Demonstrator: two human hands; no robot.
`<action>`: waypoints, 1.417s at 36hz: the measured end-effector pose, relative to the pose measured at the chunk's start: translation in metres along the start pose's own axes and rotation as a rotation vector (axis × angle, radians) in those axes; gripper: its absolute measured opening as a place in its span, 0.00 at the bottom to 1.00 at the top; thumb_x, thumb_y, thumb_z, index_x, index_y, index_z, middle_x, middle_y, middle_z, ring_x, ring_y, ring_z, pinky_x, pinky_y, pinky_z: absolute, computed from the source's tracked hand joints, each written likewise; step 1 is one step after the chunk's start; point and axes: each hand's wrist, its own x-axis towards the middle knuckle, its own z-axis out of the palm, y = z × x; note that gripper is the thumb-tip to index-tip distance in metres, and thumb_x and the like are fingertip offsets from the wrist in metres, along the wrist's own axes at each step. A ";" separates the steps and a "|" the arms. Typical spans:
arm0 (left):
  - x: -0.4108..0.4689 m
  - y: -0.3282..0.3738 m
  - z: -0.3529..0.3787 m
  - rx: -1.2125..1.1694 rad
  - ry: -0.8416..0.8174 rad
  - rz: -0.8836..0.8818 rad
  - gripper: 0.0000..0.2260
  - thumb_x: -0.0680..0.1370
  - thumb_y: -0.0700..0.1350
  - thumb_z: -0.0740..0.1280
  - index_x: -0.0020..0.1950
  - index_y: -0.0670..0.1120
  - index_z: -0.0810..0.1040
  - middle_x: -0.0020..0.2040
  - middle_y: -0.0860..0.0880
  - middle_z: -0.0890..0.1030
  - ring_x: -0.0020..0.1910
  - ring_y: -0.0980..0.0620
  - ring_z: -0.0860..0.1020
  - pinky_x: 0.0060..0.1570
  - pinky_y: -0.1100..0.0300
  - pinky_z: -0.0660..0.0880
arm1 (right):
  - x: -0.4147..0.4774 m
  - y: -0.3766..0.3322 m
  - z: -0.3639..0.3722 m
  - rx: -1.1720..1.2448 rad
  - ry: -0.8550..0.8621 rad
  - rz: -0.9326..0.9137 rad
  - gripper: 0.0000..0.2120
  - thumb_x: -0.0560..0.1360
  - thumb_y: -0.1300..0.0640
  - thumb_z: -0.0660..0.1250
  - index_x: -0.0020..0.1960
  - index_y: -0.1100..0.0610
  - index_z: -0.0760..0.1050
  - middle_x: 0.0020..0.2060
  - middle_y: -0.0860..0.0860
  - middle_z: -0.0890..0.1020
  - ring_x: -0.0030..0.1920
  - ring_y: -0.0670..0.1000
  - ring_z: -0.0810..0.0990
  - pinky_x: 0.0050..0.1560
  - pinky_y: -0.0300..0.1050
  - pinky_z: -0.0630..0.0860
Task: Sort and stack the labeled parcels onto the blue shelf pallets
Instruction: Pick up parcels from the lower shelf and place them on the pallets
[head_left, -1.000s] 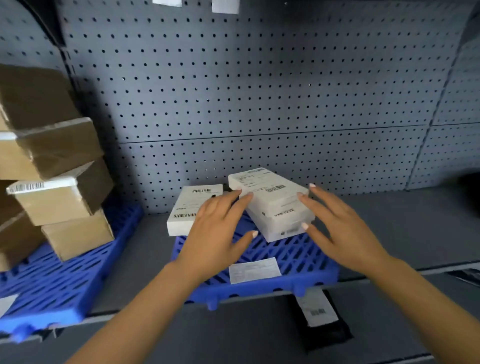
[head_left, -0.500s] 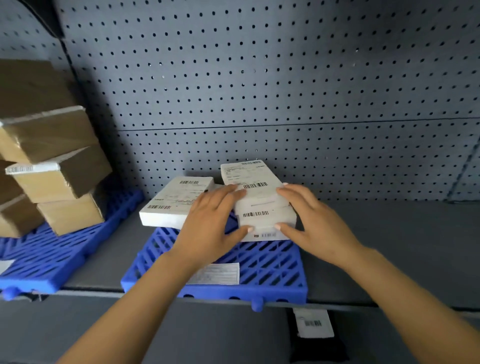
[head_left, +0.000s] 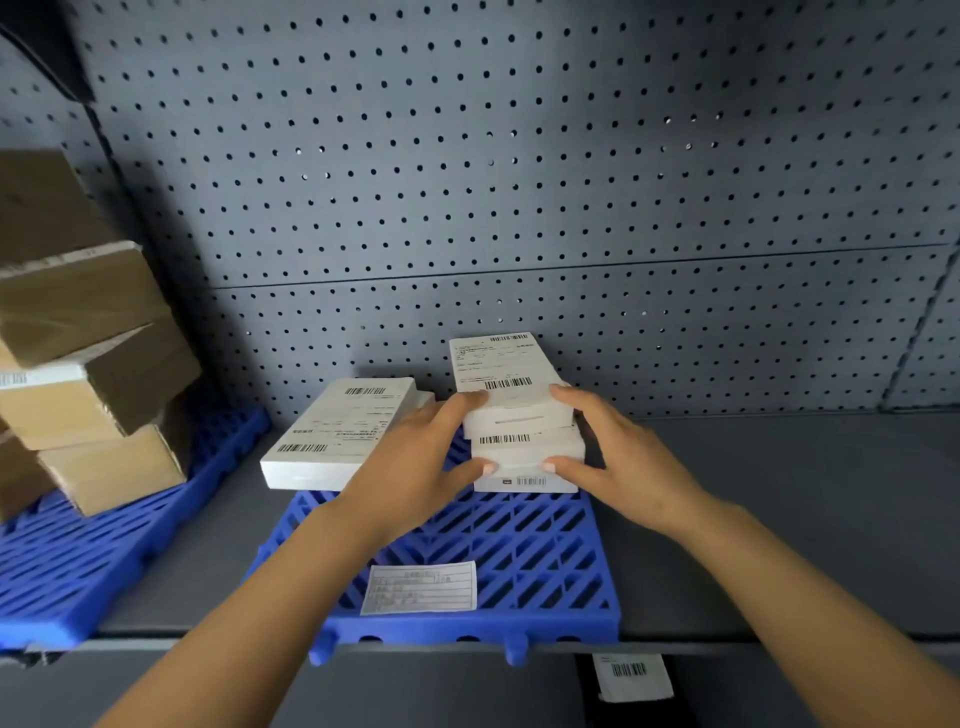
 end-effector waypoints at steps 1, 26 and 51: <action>0.001 0.000 0.000 -0.005 -0.007 0.005 0.30 0.76 0.56 0.68 0.75 0.56 0.59 0.69 0.51 0.70 0.64 0.52 0.70 0.57 0.64 0.66 | 0.001 0.001 0.000 0.014 0.004 0.005 0.34 0.74 0.45 0.67 0.74 0.40 0.52 0.73 0.40 0.60 0.68 0.45 0.68 0.62 0.44 0.70; 0.005 -0.009 0.004 -0.206 -0.122 -0.030 0.29 0.78 0.48 0.66 0.72 0.61 0.52 0.57 0.51 0.78 0.50 0.50 0.79 0.51 0.48 0.77 | -0.003 -0.003 0.012 0.153 0.042 0.066 0.37 0.73 0.47 0.70 0.69 0.29 0.49 0.71 0.41 0.65 0.65 0.45 0.71 0.62 0.49 0.73; 0.011 -0.003 0.008 -0.097 -0.097 -0.111 0.30 0.82 0.47 0.60 0.77 0.58 0.45 0.34 0.48 0.75 0.29 0.54 0.71 0.29 0.64 0.70 | 0.005 -0.010 0.012 -0.015 0.059 0.060 0.34 0.76 0.51 0.68 0.71 0.35 0.50 0.65 0.46 0.71 0.48 0.46 0.78 0.50 0.46 0.77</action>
